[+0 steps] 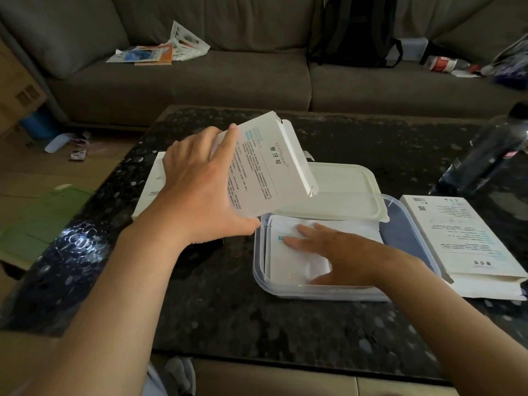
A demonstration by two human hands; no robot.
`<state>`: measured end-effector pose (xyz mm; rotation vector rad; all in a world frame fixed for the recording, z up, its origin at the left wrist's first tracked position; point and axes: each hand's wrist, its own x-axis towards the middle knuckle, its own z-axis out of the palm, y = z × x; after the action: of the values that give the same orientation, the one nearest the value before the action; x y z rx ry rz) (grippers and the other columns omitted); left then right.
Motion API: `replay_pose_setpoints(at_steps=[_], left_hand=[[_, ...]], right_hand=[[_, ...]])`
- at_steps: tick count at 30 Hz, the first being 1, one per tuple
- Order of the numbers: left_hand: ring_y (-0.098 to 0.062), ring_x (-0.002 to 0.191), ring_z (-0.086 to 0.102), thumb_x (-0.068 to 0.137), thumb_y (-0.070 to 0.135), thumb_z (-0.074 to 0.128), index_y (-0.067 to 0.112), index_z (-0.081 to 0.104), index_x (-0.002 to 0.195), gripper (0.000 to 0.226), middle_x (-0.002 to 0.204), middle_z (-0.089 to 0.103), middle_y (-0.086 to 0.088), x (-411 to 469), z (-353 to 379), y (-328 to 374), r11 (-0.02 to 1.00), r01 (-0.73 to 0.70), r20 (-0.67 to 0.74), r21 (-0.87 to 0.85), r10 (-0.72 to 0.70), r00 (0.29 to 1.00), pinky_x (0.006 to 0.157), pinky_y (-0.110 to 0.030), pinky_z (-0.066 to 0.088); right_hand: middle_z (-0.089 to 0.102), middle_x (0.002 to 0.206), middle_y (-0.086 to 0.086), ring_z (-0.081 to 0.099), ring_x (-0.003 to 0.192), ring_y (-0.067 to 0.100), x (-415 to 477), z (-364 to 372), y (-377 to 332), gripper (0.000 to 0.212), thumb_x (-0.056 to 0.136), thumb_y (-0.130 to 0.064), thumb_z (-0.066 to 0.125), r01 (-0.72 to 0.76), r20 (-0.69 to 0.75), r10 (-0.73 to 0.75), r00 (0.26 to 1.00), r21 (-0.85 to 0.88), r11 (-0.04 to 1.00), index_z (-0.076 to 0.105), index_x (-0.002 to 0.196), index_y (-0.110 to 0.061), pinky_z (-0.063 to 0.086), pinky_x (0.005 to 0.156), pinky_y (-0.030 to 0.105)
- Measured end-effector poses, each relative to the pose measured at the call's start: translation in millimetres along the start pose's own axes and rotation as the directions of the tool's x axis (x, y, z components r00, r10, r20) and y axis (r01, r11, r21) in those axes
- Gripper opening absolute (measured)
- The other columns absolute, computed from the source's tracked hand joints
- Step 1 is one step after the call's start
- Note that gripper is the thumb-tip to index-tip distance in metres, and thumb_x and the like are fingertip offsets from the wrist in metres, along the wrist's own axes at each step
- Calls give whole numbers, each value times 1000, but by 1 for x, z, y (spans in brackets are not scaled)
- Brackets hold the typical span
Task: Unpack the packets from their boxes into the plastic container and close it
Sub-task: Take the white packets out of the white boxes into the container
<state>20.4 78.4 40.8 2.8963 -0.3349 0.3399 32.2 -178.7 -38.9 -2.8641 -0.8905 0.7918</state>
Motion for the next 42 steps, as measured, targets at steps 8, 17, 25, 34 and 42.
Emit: replay_pose_setpoints(at_steps=[8, 17, 25, 34, 42], left_hand=[[-24, 144, 15, 47, 78, 64, 24, 3, 157, 137, 153, 19, 1, 1, 4, 5, 1000, -13, 27, 8, 13, 1000, 120, -48, 8], [-23, 143, 14, 45, 84, 59, 26, 1, 156, 137, 154, 16, 3, 0, 5, 6, 999, -32, 56, 15, 31, 998, 121, -49, 8], [-20, 142, 8, 47, 82, 64, 29, -4, 155, 138, 152, 10, 8, -2, 4, 9, 998, -60, 99, -6, 60, 993, 120, -45, 4], [-23, 138, 20, 52, 72, 74, 28, 6, 153, 129, 148, 21, 3, -6, 17, 33, 979, -204, 75, 24, 201, 977, 118, -46, 15], [-24, 137, 26, 51, 71, 75, 27, 14, 153, 127, 147, 26, 2, -6, 21, 38, 974, -227, 45, 11, 226, 973, 117, -50, 20]], right_hand=[[-8, 169, -14, -2, 157, 17, 1, 0, -3, 84, 95, -55, 56, 41, -7, -41, 999, -45, 998, -1, 156, -50, 19, 124, 42], [-1, 169, -13, 6, 156, 16, -1, 1, -3, 80, 93, -56, 60, 25, -42, -24, 999, 15, 1000, 10, 156, -51, 15, 124, 41], [71, 67, 2, 68, 59, 13, -56, -65, -6, 11, 90, -10, 70, 234, -524, 177, 833, 624, 746, 72, 79, -12, 56, 58, 28], [74, 88, -5, 76, 78, 17, -51, -67, -13, 12, 93, -10, 70, 248, -505, 349, 789, 782, 572, 60, 96, -5, 63, 63, 30], [72, 91, -3, 76, 77, 9, -52, -67, -11, 24, 85, -12, 78, 202, -479, 367, 797, 785, 586, 57, 95, -6, 61, 57, 26]])
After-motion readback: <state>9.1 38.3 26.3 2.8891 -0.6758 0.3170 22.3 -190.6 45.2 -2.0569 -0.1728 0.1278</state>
